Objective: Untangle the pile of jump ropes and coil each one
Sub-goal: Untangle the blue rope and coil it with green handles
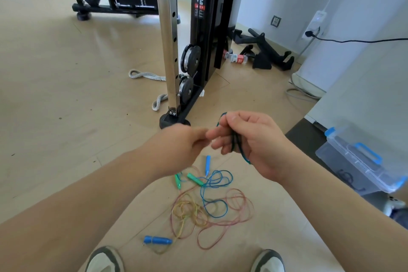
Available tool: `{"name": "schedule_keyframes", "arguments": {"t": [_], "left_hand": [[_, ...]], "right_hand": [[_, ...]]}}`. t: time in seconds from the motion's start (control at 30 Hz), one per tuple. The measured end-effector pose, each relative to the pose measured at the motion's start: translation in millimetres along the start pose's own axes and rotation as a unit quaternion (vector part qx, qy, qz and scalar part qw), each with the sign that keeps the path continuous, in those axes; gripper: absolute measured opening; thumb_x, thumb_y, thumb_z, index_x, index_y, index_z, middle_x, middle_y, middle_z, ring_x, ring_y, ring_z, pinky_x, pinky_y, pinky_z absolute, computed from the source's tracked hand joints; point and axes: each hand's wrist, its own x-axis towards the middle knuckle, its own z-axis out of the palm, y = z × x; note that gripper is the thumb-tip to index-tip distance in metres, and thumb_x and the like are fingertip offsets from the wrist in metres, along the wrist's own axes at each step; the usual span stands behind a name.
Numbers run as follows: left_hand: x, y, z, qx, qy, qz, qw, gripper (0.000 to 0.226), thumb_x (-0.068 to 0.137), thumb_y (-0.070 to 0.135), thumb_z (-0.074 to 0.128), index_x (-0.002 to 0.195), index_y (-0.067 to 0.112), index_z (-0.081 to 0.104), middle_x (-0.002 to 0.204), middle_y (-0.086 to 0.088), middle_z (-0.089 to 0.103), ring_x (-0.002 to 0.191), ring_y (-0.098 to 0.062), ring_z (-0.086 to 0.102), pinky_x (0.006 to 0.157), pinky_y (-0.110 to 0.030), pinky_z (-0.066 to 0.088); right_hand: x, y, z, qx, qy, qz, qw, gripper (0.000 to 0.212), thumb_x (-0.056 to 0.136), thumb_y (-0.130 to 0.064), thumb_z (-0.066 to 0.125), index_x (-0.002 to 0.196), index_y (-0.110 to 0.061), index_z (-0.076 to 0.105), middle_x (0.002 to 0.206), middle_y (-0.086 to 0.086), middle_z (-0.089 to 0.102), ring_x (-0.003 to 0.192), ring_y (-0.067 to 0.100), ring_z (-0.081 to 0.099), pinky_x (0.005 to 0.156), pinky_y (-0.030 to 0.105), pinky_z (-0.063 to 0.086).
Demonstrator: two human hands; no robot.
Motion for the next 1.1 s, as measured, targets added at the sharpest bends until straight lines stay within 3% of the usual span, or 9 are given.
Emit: {"name": "schedule_keyframes", "arguments": {"t": [0.13,0.2,0.27,0.37,0.5,0.63,0.77,0.93,1.1], "left_hand": [[-10.5,34.4,12.1,0.127,-0.135,-0.031,0.982,0.026,0.107,0.039,0.037,0.099,0.02,0.053,0.08,-0.001,0.05,0.081,-0.03,0.055,0.068,-0.035,0.044],[-15.4,57.2,7.5,0.129,-0.146,-0.028,0.98,0.024,0.105,0.038,0.039,0.097,0.019,0.049,0.075,0.0,0.042,0.078,-0.028,0.049,0.065,-0.034,0.038],[-16.2,70.3,-8.8,0.118,-0.141,-0.008,0.983,0.027,0.103,0.039,0.044,0.091,0.016,0.051,0.073,0.001,0.047,0.075,-0.027,0.05,0.064,-0.035,0.041],[-12.9,69.8,-42.7,0.071,-0.056,0.021,0.996,0.026,0.098,0.038,0.056,0.083,0.018,0.06,0.066,0.004,0.057,0.065,-0.014,0.054,0.062,-0.033,0.047],[-9.6,47.5,-58.9,-0.087,0.13,0.022,0.987,0.013,0.095,0.032,0.066,0.084,0.025,0.07,0.069,0.007,0.069,0.066,-0.009,0.064,0.066,-0.035,0.054],[-9.0,20.6,-27.5,-0.141,0.209,-0.028,0.967,0.015,0.095,0.035,0.067,0.087,0.024,0.073,0.065,0.001,0.066,0.059,-0.012,0.059,0.061,-0.036,0.051],[-5.1,11.6,-11.7,-0.121,0.162,-0.046,0.978,0.024,0.097,0.045,0.055,0.091,0.028,0.07,0.068,0.002,0.064,0.067,-0.015,0.06,0.065,-0.036,0.052],[-9.3,22.6,5.0,0.004,-0.013,-0.048,0.999,0.026,0.106,0.036,0.044,0.105,0.021,0.065,0.085,-0.003,0.066,0.079,-0.025,0.061,0.071,-0.038,0.049],[-15.5,32.6,3.7,0.049,-0.079,-0.003,0.996,0.028,0.103,0.04,0.048,0.089,0.02,0.061,0.074,0.002,0.058,0.071,-0.02,0.052,0.063,-0.034,0.044]], "right_hand": [[7.4,-1.0,5.7,0.113,0.097,-0.011,0.989,0.025,0.107,-0.015,0.05,0.098,0.002,0.066,0.102,0.025,0.076,0.096,0.033,0.077,0.086,0.039,0.063],[12.5,5.1,4.6,-0.008,0.159,-0.049,0.986,0.025,0.105,-0.016,0.056,0.09,-0.001,0.069,0.094,0.021,0.077,0.093,0.032,0.076,0.09,0.043,0.062],[15.6,11.1,-1.8,-0.239,0.175,-0.124,0.947,0.035,0.101,-0.022,0.06,0.075,0.001,0.06,0.069,0.017,0.065,0.069,0.03,0.065,0.071,0.044,0.058],[14.2,11.4,-6.7,-0.343,0.128,-0.157,0.917,0.038,0.099,-0.019,0.061,0.069,0.0,0.05,0.059,0.007,0.037,0.057,0.013,0.034,0.058,0.033,0.032],[5.8,-2.4,-4.3,-0.204,0.035,-0.068,0.976,0.03,0.104,-0.012,0.052,0.084,0.0,0.071,0.075,0.015,0.074,0.06,0.019,0.059,0.059,0.028,0.046],[-0.9,-7.5,-1.1,-0.142,-0.032,-0.001,0.989,0.032,0.105,-0.011,0.048,0.082,-0.002,0.069,0.068,0.02,0.069,0.051,0.022,0.049,0.054,0.03,0.037],[-4.9,-6.7,6.2,-0.033,0.001,0.037,0.999,0.029,0.105,-0.015,0.048,0.087,-0.002,0.066,0.073,0.019,0.07,0.054,0.024,0.055,0.055,0.031,0.041],[-2.4,-6.1,16.9,0.149,0.055,0.032,0.987,0.026,0.106,-0.014,0.049,0.099,0.005,0.064,0.1,0.027,0.076,0.084,0.031,0.077,0.072,0.033,0.065],[7.7,8.0,8.4,-0.184,0.181,-0.057,0.964,0.023,0.103,-0.016,0.057,0.093,-0.005,0.074,0.086,0.013,0.079,0.085,0.021,0.077,0.087,0.04,0.063]]}}
